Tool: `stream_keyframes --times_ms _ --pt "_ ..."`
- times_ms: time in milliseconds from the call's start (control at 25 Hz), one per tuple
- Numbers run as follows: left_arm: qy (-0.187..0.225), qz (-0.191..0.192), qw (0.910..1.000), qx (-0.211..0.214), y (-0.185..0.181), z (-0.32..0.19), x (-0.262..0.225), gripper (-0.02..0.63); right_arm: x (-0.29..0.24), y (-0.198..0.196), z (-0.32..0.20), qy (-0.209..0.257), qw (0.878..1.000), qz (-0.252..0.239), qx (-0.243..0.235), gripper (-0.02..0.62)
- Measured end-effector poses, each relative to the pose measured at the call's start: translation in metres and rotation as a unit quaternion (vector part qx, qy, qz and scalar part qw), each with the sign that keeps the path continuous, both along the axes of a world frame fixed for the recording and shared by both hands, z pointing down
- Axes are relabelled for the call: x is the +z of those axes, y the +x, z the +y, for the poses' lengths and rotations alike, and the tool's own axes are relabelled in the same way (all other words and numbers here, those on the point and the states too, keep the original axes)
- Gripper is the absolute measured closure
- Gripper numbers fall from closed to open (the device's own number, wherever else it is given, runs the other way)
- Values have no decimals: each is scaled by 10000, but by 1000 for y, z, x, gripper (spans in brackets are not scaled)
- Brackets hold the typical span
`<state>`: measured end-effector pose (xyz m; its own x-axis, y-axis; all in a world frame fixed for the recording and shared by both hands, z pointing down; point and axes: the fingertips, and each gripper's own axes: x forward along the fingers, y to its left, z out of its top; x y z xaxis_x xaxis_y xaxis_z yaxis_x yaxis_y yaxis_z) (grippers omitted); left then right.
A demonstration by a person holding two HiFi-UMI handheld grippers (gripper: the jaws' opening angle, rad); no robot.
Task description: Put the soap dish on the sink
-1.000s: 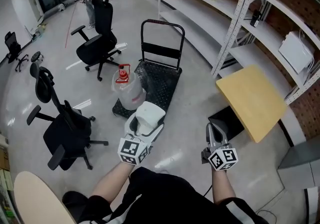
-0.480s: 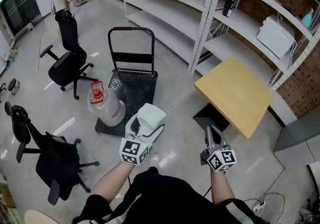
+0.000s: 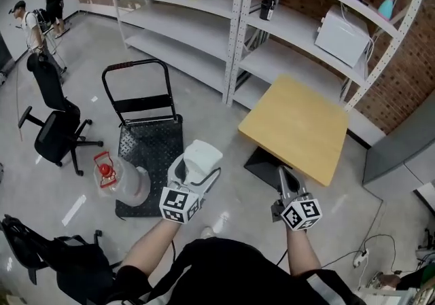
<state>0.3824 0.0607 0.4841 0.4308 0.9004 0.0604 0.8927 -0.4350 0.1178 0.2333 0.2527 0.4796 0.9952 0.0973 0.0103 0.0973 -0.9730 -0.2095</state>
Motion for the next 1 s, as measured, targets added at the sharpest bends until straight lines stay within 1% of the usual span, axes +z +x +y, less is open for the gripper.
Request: stream_keyframes --times_ms 120,240,360,520,600,760,1000 --pt "-20 -34 9995 302 12 21 4 140 -2 1 12 -20 9995 20 322 589" --pt "1 -96 9982 598 18 46 11 140 4 -8 23 3 9981 -27 621 589" --pt "31 -157 9959 892 11 76 16 140 14 -26 43 54 9956 -153 923 589" --pt "158 -149 9931 1154 3 122 18 140 19 -45 83 167 9918 -139 1259 589" --pt "186 -118 9922 1230 1 145 19 140 21 -49 104 190 9907 -114 1346 589" --pt "149 -64 9917 1277 0 193 14 140 19 -47 150 164 9905 -62 1363 589" --pt "117 18 9909 1342 -9 274 2 140 10 -57 233 152 9891 147 1456 589"
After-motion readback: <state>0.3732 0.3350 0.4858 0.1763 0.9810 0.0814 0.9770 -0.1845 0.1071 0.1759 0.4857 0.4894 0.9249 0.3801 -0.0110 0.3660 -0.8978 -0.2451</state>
